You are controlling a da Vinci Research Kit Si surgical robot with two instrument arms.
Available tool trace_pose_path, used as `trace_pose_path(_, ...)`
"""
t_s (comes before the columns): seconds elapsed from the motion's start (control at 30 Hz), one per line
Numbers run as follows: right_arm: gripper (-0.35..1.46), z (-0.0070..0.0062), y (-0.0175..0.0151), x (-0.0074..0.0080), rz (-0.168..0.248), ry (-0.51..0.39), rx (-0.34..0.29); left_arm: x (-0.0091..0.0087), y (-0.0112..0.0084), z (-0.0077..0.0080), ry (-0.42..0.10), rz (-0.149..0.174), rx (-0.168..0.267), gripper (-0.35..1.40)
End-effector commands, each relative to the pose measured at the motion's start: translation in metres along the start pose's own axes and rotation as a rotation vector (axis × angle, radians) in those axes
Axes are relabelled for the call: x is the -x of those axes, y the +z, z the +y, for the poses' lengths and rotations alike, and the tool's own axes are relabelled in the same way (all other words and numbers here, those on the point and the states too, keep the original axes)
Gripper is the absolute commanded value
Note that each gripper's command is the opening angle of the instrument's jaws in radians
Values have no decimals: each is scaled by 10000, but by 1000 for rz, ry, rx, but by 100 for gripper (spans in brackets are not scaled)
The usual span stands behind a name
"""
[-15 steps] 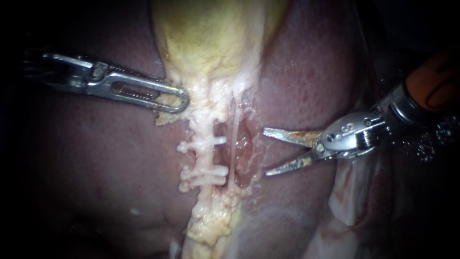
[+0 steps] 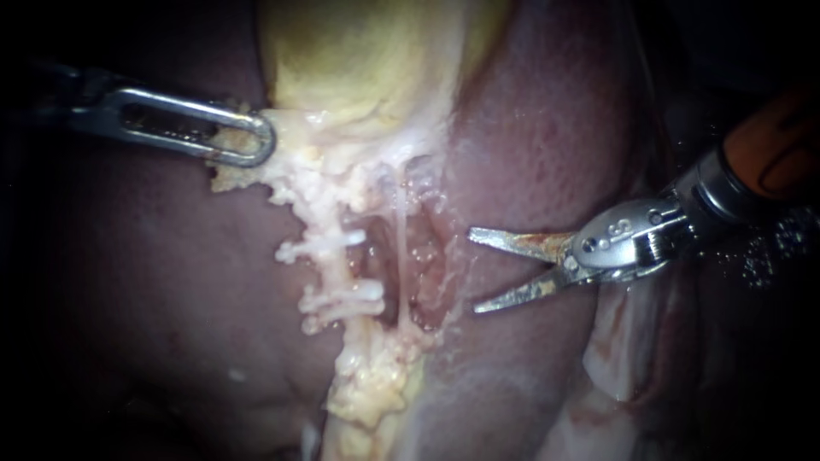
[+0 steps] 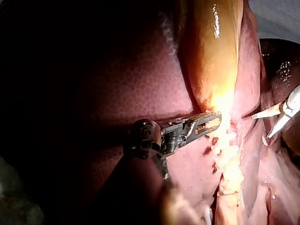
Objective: Go to the cutting position left tube
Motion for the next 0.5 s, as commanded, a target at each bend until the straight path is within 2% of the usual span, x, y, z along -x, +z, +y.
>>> trace_pose_path(0.03, 143, -1, 2, -2, 13, 1, -12, 0, 0, 1, 0, 6, -2, -35)
trace_pose_path(0.17, 143, -6, 13, -13, 62, 8, -61, 3, 3, -2, 2, 7, -4, -35)
trace_pose_path(0.27, 143, -9, 25, -21, 95, 54, -92, 3, 4, -2, 2, 7, -4, -35)
trace_pose_path(0.37, 143, -9, 38, -26, 109, 80, -113, 3, 4, -2, 2, 7, -4, -35)
trace_pose_path(0.5, 143, -4, 55, -23, 114, 101, -128, 4, 4, -3, 3, 8, -4, -35)
